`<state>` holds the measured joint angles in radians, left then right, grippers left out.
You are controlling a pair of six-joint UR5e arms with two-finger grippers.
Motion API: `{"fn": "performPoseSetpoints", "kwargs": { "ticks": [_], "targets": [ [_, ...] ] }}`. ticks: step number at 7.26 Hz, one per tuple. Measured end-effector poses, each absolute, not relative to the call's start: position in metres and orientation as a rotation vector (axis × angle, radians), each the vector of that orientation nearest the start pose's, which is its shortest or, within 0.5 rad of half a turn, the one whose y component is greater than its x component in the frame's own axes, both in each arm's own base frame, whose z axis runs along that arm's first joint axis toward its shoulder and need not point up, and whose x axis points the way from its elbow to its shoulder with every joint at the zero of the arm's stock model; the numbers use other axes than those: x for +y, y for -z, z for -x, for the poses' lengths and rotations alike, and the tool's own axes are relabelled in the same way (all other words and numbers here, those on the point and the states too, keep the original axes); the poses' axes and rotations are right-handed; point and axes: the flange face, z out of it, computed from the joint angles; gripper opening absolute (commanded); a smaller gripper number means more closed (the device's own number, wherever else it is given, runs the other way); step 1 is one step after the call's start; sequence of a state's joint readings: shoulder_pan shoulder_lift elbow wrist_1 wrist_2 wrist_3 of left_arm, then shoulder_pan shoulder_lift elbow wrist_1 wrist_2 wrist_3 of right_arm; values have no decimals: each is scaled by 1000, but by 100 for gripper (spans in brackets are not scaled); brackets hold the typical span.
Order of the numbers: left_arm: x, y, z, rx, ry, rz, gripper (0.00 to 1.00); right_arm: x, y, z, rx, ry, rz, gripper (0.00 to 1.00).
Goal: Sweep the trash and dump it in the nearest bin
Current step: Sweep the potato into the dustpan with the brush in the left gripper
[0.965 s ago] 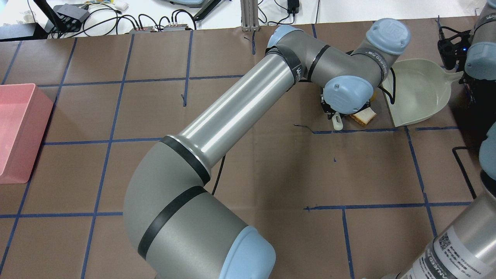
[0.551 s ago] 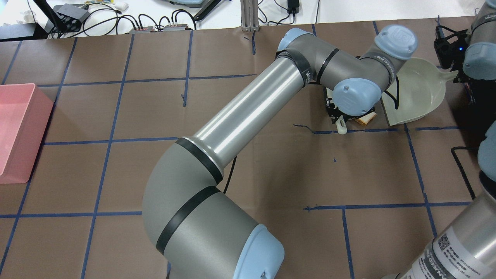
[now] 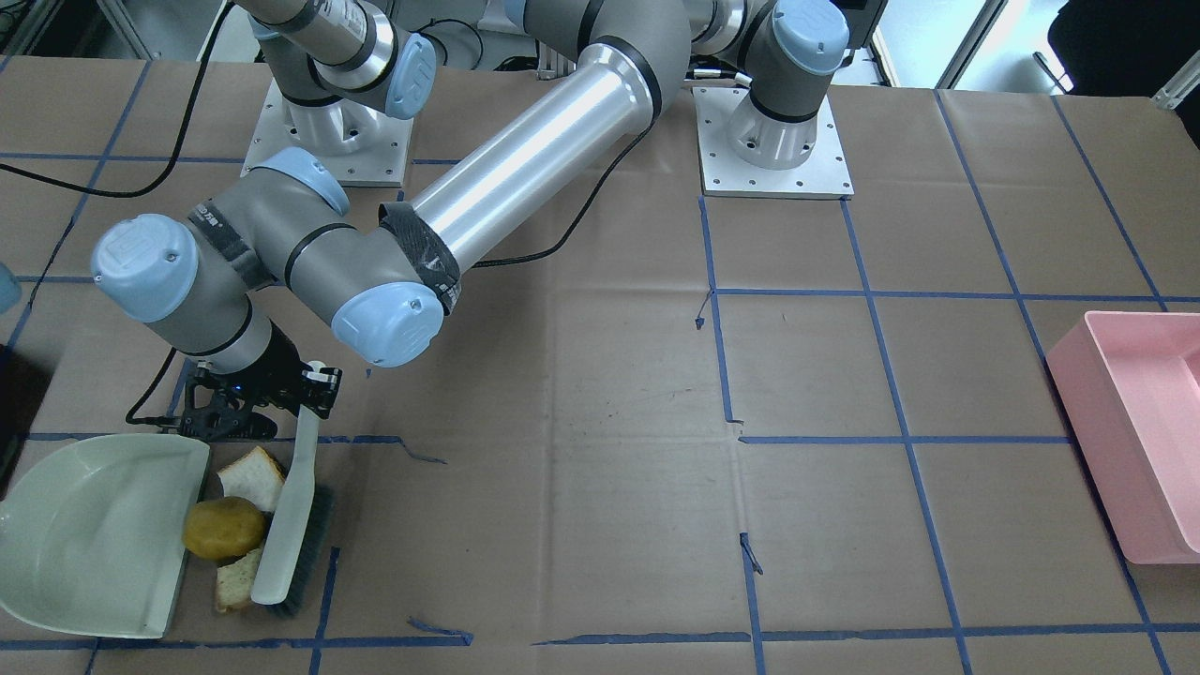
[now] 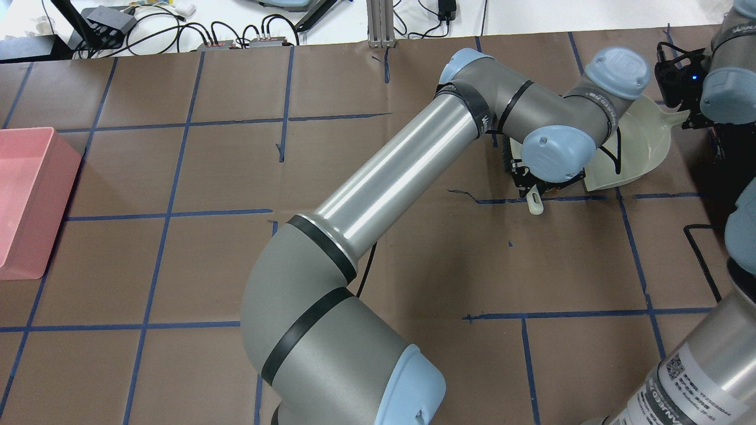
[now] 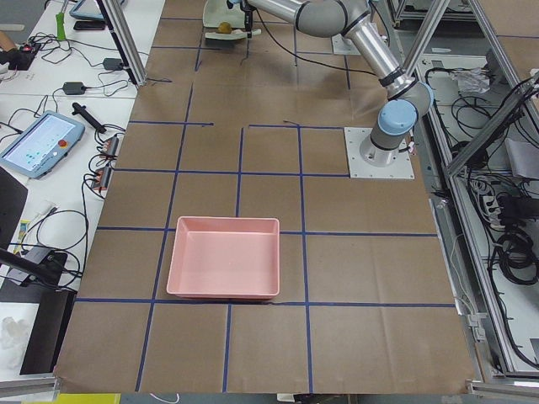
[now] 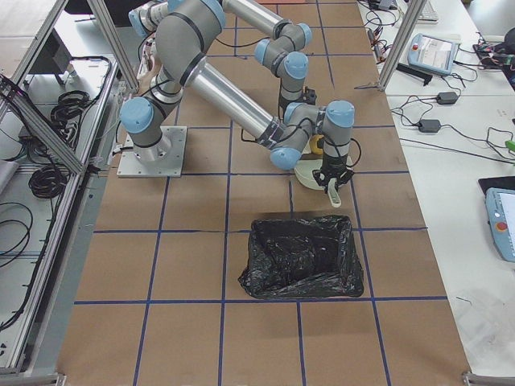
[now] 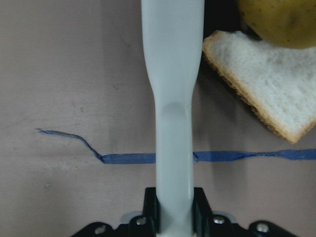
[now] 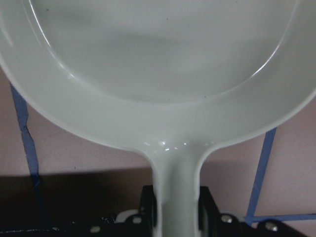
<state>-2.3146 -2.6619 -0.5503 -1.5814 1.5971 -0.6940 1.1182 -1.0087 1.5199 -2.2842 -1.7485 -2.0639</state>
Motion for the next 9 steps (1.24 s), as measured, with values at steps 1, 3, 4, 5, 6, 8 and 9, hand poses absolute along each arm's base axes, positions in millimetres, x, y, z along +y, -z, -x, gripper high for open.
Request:
{"fn": "performPoseSetpoints", "kwargs": {
  "ticks": [1, 3, 4, 5, 6, 8, 9],
  "targets": [
    [-543, -227, 688, 3120, -98, -79, 11, -667, -254, 196, 2362, -184, 2416, 0],
    [-538, -242, 705, 3246, -186, -84, 9, -667, -254, 196, 2362, -188, 2413, 0],
    [-534, -247, 713, 3323, -243, -94, 6, -667, -254, 196, 2362, -189, 2414, 0],
    [-532, -249, 724, 3417, -297, -115, 3, -667, -254, 196, 2362, -189, 2414, 0],
    [-531, -247, 736, 3524, -351, -158, 3, -667, -255, 196, 2361, -188, 2414, 0],
    [-527, -251, 751, 3684, -439, -244, 3, -667, -255, 196, 2362, -187, 2415, 0],
    [-526, -255, 753, 3711, -453, -258, 3, -667, -256, 196, 2362, -186, 2415, 0]
  ]
}}
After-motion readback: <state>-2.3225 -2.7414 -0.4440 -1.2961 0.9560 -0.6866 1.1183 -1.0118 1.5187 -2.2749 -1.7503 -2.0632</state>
